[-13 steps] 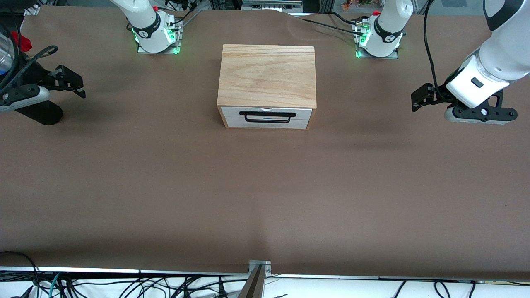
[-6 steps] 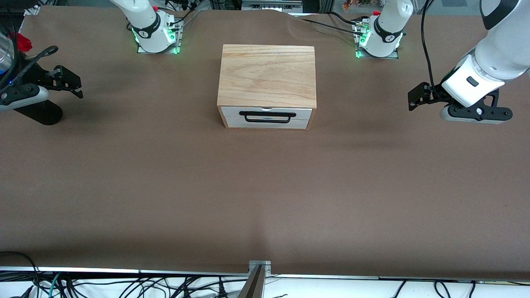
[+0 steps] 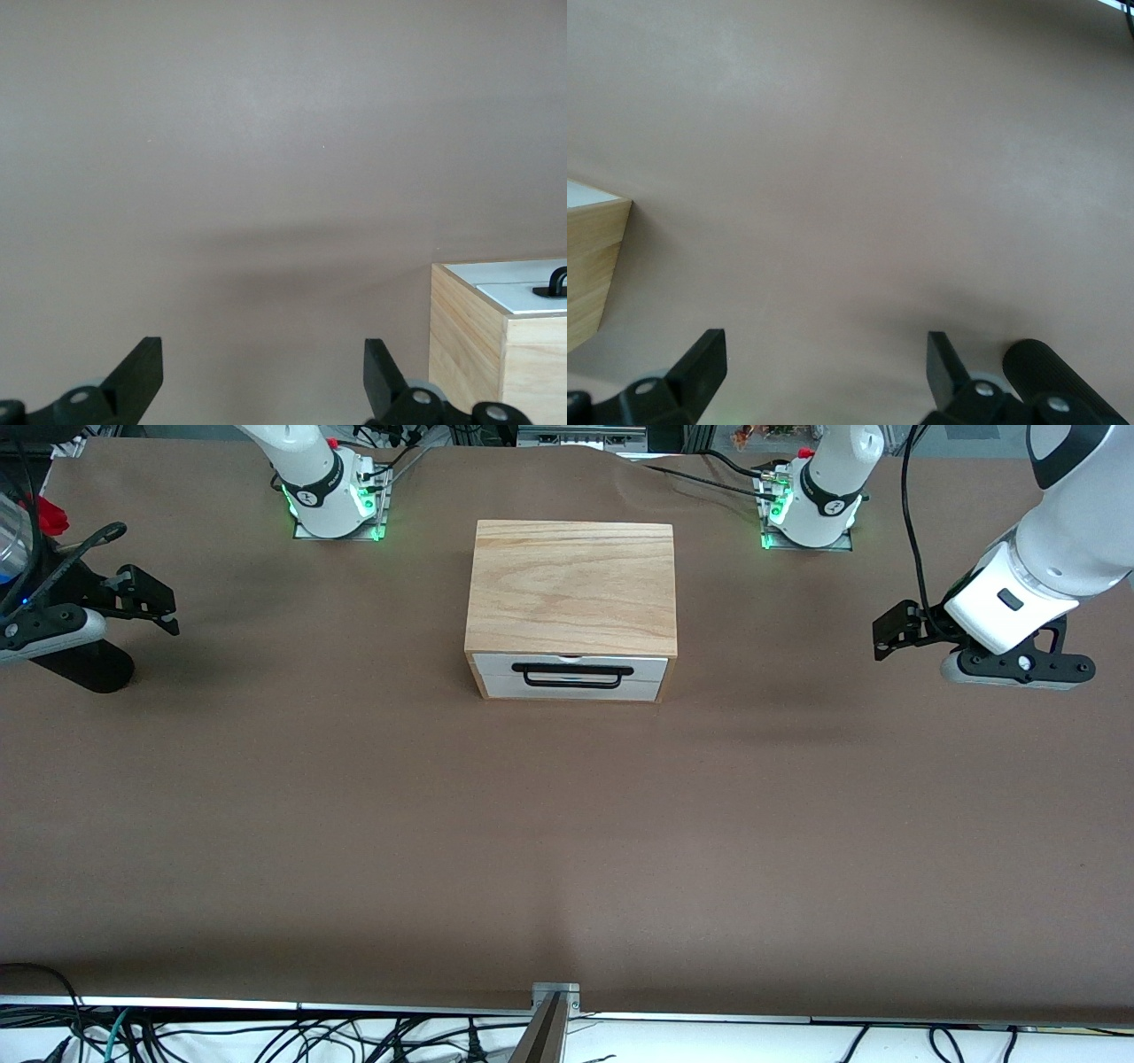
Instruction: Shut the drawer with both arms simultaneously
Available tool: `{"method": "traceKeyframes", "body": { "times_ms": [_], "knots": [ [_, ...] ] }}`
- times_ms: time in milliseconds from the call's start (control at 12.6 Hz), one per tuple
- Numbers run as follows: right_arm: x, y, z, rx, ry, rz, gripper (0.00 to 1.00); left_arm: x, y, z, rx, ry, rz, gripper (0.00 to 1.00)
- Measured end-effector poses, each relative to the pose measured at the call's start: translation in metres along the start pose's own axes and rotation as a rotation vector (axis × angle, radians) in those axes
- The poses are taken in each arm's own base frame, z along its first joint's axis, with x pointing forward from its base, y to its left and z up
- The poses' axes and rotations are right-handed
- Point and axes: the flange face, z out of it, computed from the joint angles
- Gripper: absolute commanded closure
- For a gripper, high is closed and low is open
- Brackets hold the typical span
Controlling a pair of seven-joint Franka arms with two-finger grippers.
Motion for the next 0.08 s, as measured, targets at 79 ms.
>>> {"method": "traceKeyframes", "body": {
  "times_ms": [79],
  "knots": [
    [0.0000,0.0000,0.0001,0.000,0.000,0.000,0.00,0.0001,-0.0015,0.0000,0.000,-0.001,-0.003,0.00]
  ]
}}
